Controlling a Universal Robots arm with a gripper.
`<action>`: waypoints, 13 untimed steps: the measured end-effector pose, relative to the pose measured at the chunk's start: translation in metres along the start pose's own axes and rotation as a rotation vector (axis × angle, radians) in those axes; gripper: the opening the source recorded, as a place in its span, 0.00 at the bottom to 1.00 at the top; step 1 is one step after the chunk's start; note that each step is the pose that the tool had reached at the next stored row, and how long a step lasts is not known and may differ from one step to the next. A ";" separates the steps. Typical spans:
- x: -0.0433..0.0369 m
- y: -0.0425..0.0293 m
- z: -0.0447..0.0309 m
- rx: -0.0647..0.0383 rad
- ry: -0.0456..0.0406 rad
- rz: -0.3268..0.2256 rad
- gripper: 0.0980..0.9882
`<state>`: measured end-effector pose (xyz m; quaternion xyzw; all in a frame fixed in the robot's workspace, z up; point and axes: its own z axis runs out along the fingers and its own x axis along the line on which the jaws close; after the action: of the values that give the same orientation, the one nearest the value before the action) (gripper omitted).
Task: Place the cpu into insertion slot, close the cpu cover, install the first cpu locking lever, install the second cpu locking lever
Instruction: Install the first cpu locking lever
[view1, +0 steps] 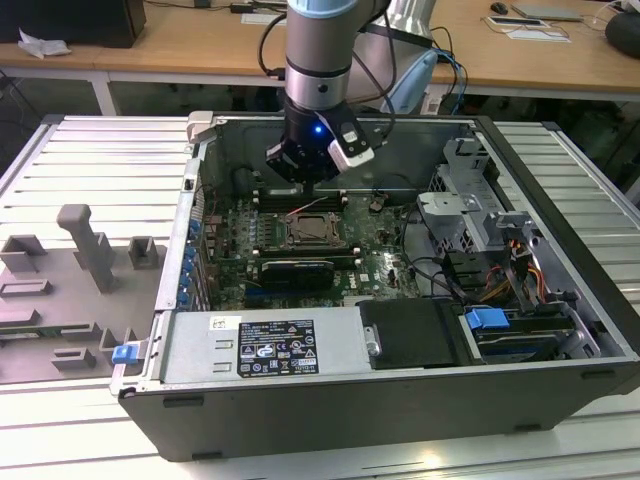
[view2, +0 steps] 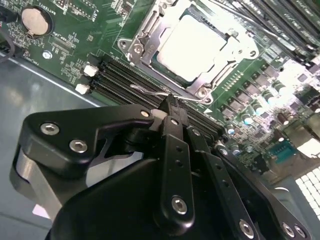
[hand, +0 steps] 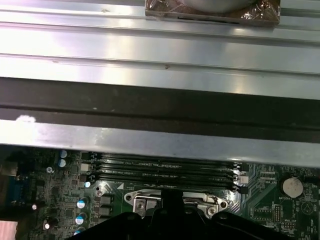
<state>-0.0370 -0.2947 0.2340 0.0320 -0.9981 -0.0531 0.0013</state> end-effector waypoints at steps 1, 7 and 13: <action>-0.0009 -0.0001 0.0008 -0.003 -0.0003 0.000 0.01; -0.0048 -0.0005 0.0053 -0.015 -0.0010 0.000 0.01; -0.0097 -0.0001 0.0083 -0.015 -0.0010 -0.001 0.01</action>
<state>-0.0274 -0.2933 0.2257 0.0323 -0.9976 -0.0605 0.0011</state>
